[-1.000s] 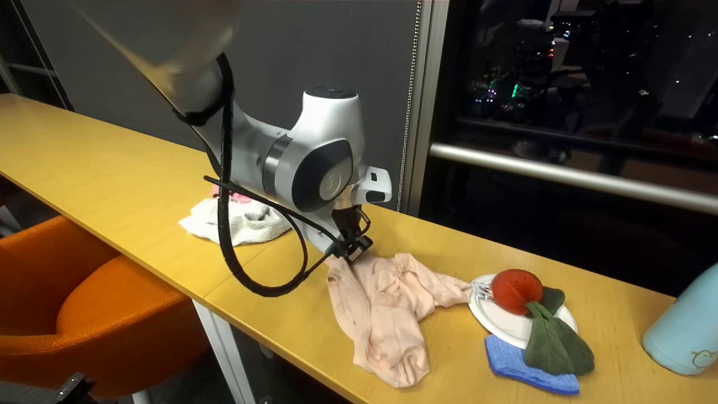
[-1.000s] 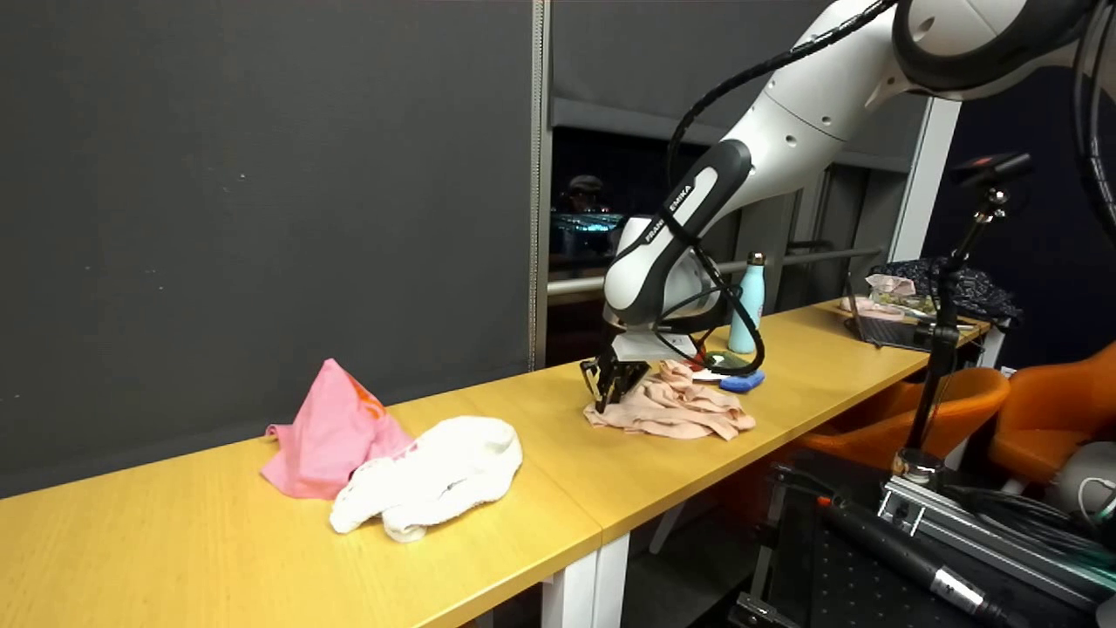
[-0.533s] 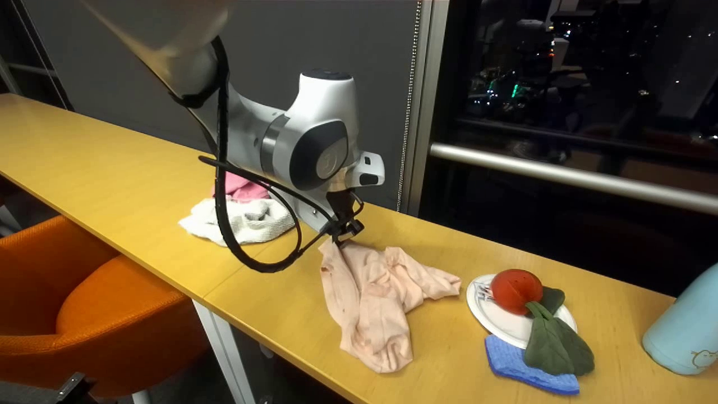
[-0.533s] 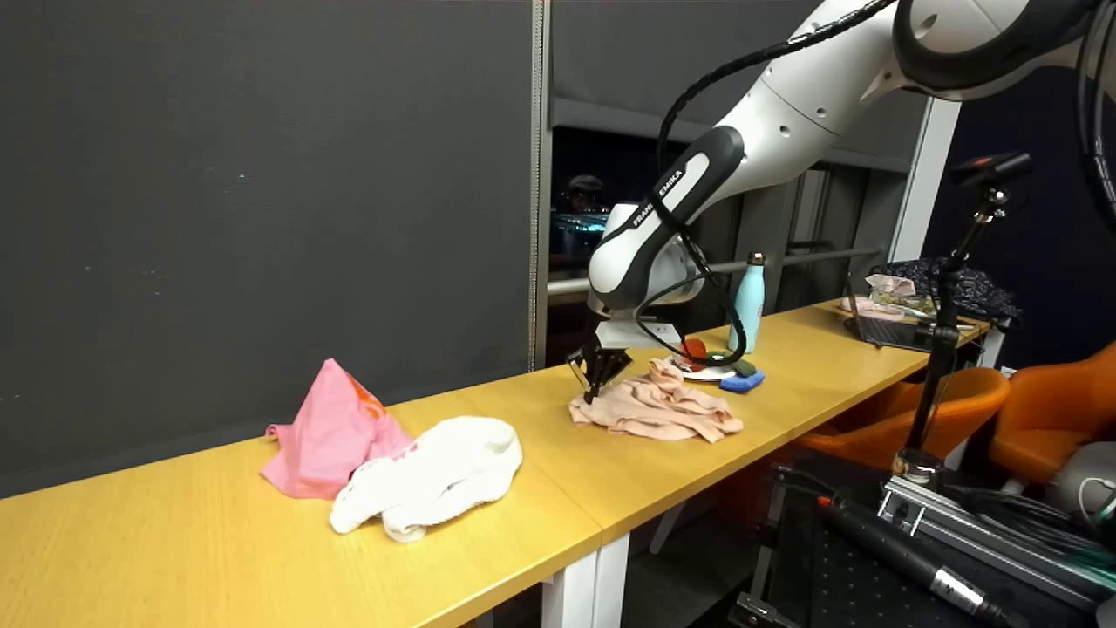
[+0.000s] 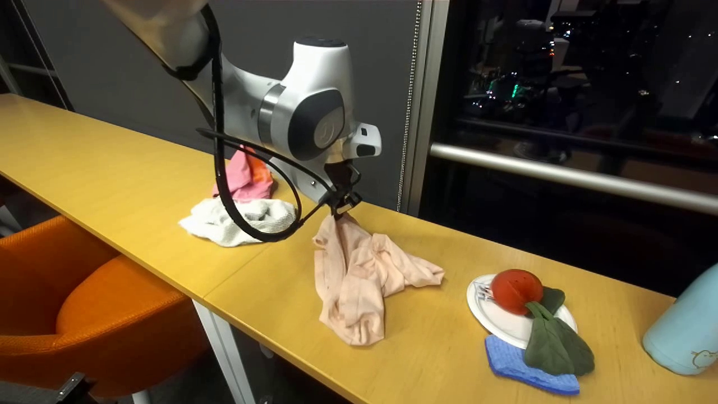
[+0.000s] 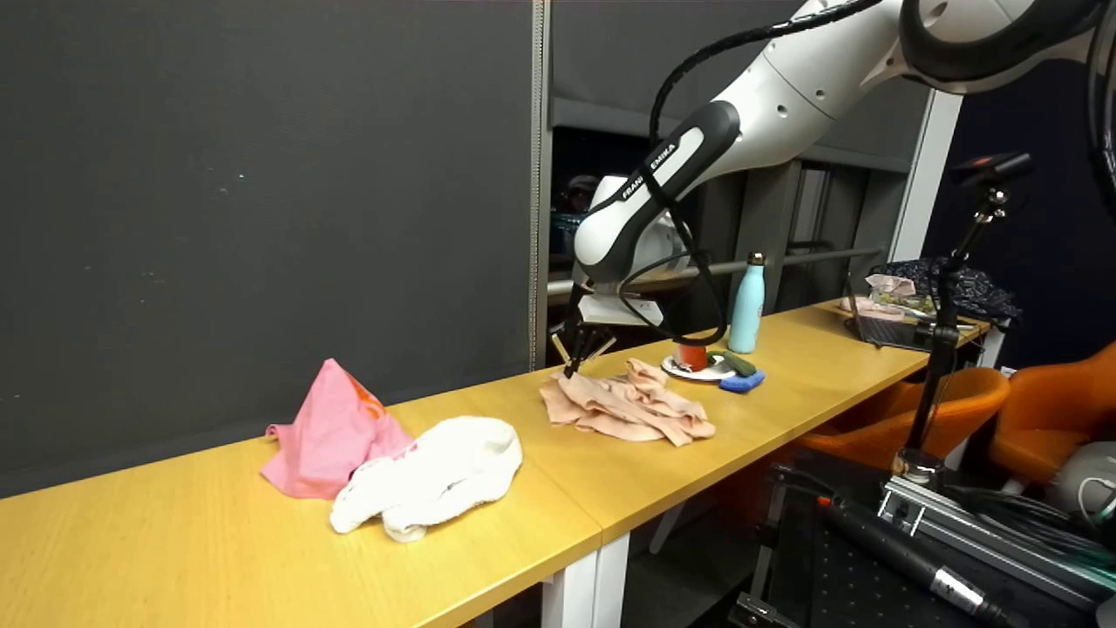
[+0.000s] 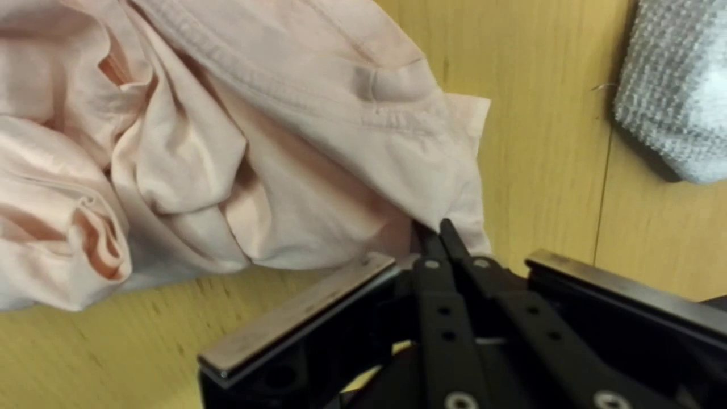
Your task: Fold the light pink shirt on the right and then move it to the left
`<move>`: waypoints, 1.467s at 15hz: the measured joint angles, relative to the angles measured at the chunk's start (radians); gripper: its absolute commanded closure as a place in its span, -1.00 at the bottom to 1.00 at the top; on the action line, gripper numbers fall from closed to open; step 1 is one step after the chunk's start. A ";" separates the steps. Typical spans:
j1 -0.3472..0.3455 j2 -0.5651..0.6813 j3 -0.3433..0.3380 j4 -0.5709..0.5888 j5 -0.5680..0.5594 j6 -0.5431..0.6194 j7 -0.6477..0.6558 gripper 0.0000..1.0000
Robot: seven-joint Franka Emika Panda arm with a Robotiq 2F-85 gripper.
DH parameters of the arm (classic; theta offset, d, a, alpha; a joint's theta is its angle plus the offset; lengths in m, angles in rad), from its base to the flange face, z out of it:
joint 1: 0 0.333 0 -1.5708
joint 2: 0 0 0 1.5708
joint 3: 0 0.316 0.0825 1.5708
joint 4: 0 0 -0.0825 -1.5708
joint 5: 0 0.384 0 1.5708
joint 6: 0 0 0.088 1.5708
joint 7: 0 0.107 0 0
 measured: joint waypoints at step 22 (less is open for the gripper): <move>-0.139 -0.207 -0.137 -0.452 -0.002 0.037 -0.063 0.01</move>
